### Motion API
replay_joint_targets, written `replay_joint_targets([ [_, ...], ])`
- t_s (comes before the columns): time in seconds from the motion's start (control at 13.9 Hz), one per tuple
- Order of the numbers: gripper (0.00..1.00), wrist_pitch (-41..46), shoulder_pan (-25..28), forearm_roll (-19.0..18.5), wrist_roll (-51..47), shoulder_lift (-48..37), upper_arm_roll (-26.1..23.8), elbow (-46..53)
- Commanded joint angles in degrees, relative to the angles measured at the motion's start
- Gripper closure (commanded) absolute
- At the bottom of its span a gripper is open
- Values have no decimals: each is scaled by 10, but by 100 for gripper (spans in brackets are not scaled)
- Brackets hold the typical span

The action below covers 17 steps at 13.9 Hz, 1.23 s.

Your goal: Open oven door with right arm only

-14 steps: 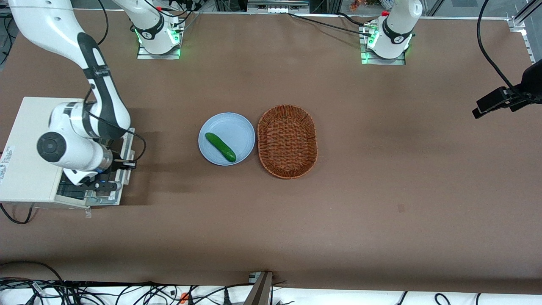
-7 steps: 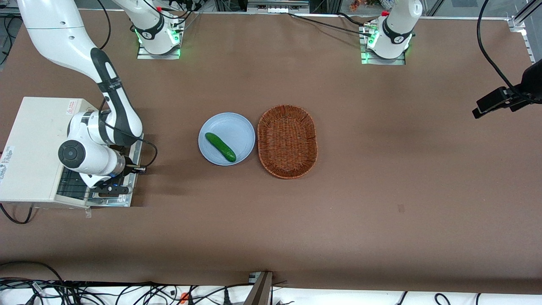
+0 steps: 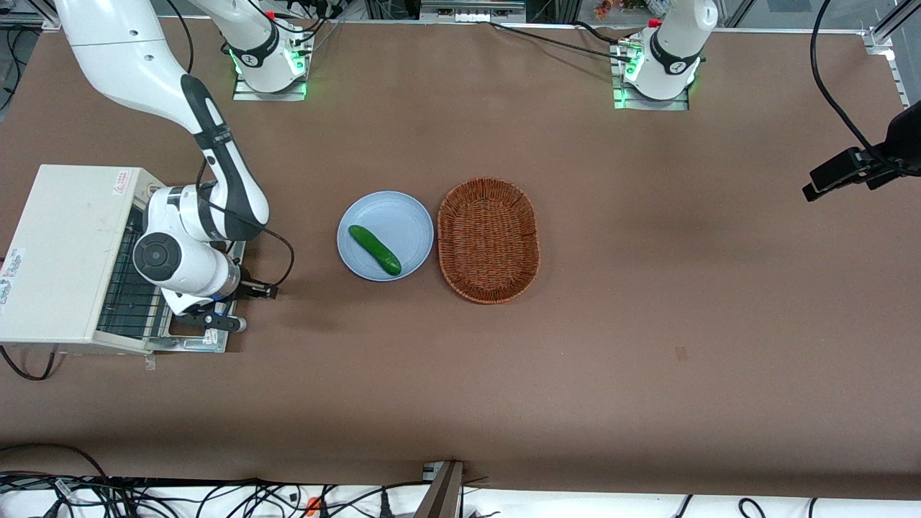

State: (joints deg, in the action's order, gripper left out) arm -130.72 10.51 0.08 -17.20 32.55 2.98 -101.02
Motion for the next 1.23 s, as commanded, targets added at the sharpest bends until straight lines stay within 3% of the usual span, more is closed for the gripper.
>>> replay_joint_targets([
  [0.0,0,26,2,8,11,-77,5,-10],
  [0.29,0,94,1,14,43,-199,5,-14],
  [0.58,0,239,-5,20,60,-323,-9,-5],
  [0.79,0,356,-20,20,136,-339,-12,44],
  [1.15,0,378,-27,20,146,-343,-11,50],
])
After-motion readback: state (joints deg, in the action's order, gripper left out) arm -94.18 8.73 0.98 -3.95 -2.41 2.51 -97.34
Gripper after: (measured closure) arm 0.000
